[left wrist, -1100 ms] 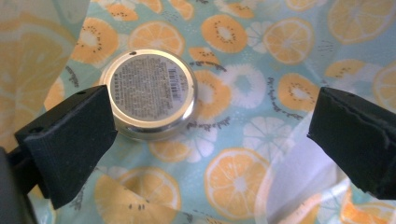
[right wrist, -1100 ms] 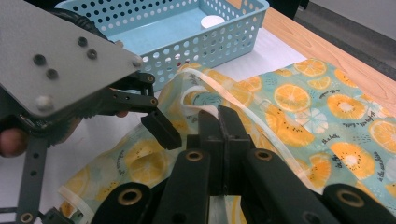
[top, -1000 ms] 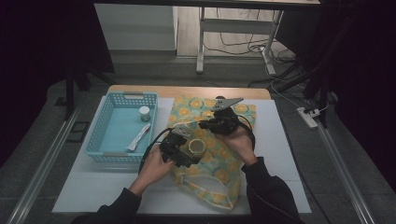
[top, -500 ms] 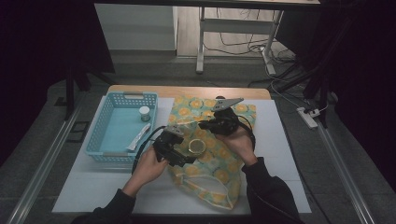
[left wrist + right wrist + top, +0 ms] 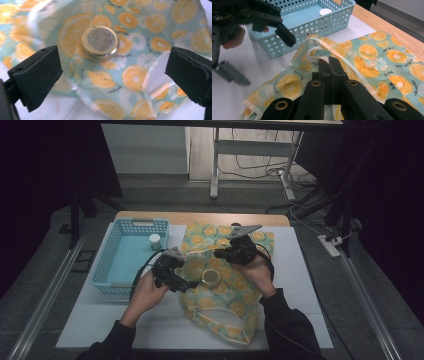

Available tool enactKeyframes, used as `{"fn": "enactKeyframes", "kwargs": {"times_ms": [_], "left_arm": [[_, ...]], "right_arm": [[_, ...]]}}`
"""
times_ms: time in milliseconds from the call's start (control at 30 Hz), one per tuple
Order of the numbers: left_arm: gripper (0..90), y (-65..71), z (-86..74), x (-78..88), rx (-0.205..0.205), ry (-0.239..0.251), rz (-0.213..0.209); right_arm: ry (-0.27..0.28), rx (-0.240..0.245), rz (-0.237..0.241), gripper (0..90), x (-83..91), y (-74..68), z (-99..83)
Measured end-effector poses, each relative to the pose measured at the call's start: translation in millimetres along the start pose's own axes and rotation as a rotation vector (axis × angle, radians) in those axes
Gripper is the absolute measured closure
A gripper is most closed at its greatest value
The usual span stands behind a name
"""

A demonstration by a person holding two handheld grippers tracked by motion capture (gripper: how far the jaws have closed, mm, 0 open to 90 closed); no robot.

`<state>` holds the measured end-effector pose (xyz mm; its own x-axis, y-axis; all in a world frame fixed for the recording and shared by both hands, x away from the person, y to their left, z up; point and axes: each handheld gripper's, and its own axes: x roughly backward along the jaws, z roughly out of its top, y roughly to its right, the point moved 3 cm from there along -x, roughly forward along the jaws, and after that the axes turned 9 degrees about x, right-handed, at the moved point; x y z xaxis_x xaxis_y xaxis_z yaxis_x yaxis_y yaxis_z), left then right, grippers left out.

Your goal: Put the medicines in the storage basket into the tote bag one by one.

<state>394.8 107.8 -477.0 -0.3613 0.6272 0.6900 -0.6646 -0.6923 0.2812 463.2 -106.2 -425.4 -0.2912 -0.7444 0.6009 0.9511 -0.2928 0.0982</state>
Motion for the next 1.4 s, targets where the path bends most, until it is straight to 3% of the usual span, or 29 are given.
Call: {"fn": "enactKeyframes", "kwargs": {"times_ms": [367, 600, 867, 1133, 1400], "left_arm": [[0.3, -36.9, -7.7, 27.9, 0.086, 0.036, 0.111], [0.0, -53.4, -12.0, 39.9, 0.117, 0.046, 0.170], [0.1, -75.9, -19.7, 54.5, 0.186, 0.055, 0.233], [0.5, -93.2, -24.3, 60.0, 0.214, 0.047, 0.267], [0.9, -116.1, -28.2, 56.7, 0.244, 0.002, 0.312]], "right_arm": [[-0.003, -0.001, 0.002, 90.0, -1.1, -0.3, -0.2], [-0.006, 0.000, 0.001, 90.0, -2.1, -0.6, -0.4], [-0.009, 0.003, 0.004, 90.0, -2.3, -1.3, -0.3], [-0.007, 0.000, 0.001, 90.0, -1.2, -0.5, 0.2], [-0.007, 0.001, 0.001, 90.0, -1.0, -0.5, 0.4]]}}
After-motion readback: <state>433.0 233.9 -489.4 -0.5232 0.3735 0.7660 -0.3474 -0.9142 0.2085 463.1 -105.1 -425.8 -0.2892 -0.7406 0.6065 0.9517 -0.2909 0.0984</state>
